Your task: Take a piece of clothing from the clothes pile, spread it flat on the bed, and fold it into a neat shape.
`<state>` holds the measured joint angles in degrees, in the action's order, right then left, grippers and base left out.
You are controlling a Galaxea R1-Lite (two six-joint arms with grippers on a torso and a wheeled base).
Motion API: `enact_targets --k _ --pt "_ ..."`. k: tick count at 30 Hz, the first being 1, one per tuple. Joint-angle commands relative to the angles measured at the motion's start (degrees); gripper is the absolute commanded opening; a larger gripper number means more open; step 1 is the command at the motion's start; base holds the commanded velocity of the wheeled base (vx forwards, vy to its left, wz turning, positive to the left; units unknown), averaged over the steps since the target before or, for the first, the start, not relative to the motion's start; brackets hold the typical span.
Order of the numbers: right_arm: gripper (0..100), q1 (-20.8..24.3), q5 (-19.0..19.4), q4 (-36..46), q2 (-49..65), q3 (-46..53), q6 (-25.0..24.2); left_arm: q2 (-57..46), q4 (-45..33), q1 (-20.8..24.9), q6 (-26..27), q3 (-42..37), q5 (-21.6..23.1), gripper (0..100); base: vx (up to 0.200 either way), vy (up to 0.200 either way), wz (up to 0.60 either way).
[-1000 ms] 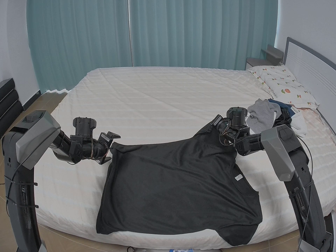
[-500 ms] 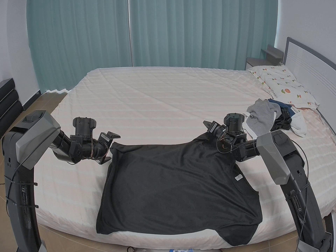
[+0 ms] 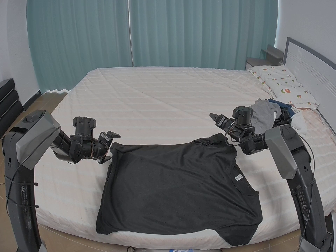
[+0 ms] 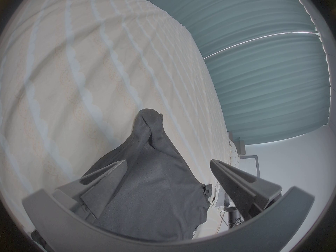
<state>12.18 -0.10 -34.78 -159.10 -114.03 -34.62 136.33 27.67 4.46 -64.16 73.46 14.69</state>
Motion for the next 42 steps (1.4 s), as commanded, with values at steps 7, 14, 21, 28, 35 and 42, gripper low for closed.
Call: enact_targets --k 7,14,21,28,35,42 --pt "100 -2.9 0.3 1.6 2.9 4.6 0.3 0.8 0.2 -0.1 0.0 0.8 -0.6 100 0.0 0.0 0.0" --pt "100 -5.9 0.4 8.1 3.5 9.5 1.4 2.3 3.4 0.0 -0.4 4.0 -7.0 100 0.0 0.0 0.0" --pt "100 -6.7 1.9 8.1 4.0 13.7 1.5 3.5 3.4 -0.1 -0.2 5.6 -8.3 100 0.0 0.0 0.0" --pt "100 -6.7 3.8 8.0 4.1 16.6 1.5 5.1 3.2 0.1 1.4 6.2 -8.5 100 0.0 0.0 0.0" --pt "100 -6.2 4.2 8.0 3.9 17.2 1.6 8.5 2.9 1.3 3.3 9.5 -11.7 100 0.0 0.0 0.0" --pt "100 -5.1 4.2 7.9 3.4 17.2 1.7 10.9 2.7 1.5 5.3 11.1 -12.3 100 0.0 0.0 0.0"
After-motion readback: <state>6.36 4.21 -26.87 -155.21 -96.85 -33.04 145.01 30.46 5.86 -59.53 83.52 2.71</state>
